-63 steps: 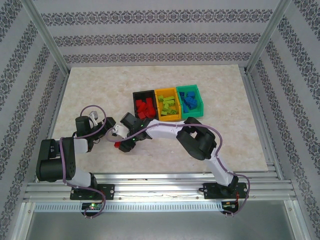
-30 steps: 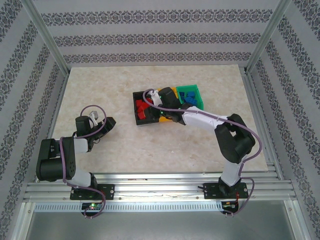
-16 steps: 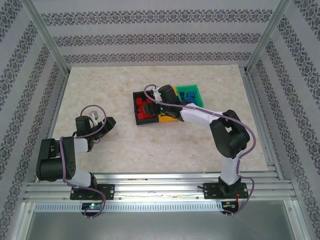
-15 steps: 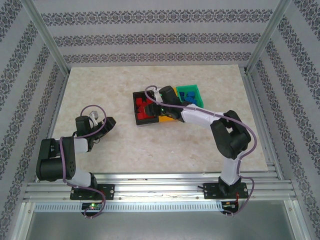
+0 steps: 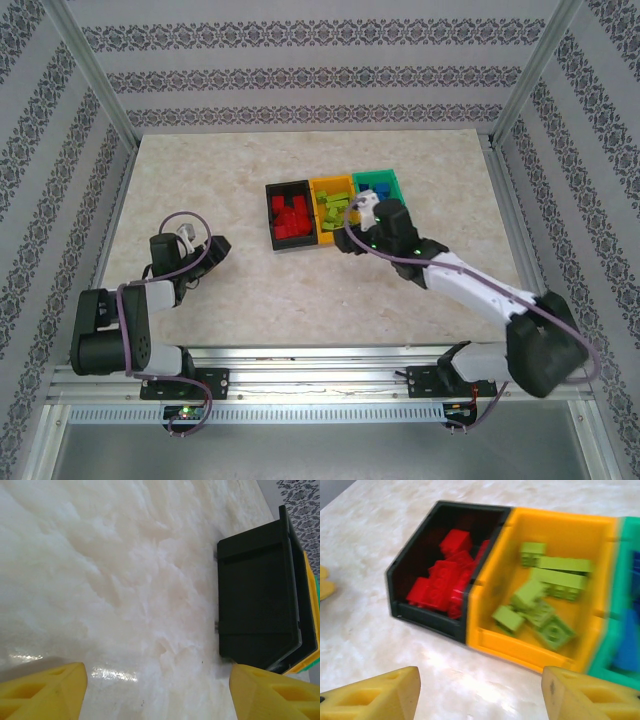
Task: Sort the legos into containers by color
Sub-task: Reset both arms
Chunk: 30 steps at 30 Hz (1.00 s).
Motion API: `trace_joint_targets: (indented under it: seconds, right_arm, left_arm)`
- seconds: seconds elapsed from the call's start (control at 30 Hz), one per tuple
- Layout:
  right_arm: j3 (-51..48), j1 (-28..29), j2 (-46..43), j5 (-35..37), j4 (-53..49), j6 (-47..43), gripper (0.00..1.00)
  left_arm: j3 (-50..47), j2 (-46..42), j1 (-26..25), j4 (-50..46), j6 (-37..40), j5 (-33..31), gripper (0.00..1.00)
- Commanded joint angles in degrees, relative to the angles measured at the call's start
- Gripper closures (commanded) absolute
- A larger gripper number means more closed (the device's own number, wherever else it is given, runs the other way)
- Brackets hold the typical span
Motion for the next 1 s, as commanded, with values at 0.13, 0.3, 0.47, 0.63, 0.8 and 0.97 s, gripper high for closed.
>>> trace_joint_targets:
  seconds: [0.13,0.3,0.47,0.63,0.8,0.97]
  right_arm:
    - [-9.8,-12.7,-14.4,4.7,1.4,2.6,0.3]
    - [-15.0,-22.4,-18.8,6.4,6.0,7.3,0.24]
    - [-20.6,-23.5,-20.0,22.3,14.8,5.3,0.05]
    - [-27.6,-23.9,-17.3,28.0,28.9,-1.4,0.02]
    - [-28.7,-24.2,-10.7,26.7,37.0,-7.8,0.02]
    - [-28.0,-24.9,-0.2,25.7,45.8,-8.2,0.02]
  left_arm:
    - [-0.2,-9.6,0.0,-9.9,4.5,-6.2,0.24]
    - [-0.8,-15.2,0.0,-10.6,3.6,-11.4,0.22]
    - [1.2,-15.6,0.0,-10.6,4.0,-17.3,0.18]
    - [3.0,-13.4,0.5,-8.7,6.1,-24.0,0.07]
    - [4.6,-10.4,0.7,-5.9,8.3,-27.6,0.0]
    - [7.5,-5.7,1.5,-3.9,9.2,-26.9,0.0]
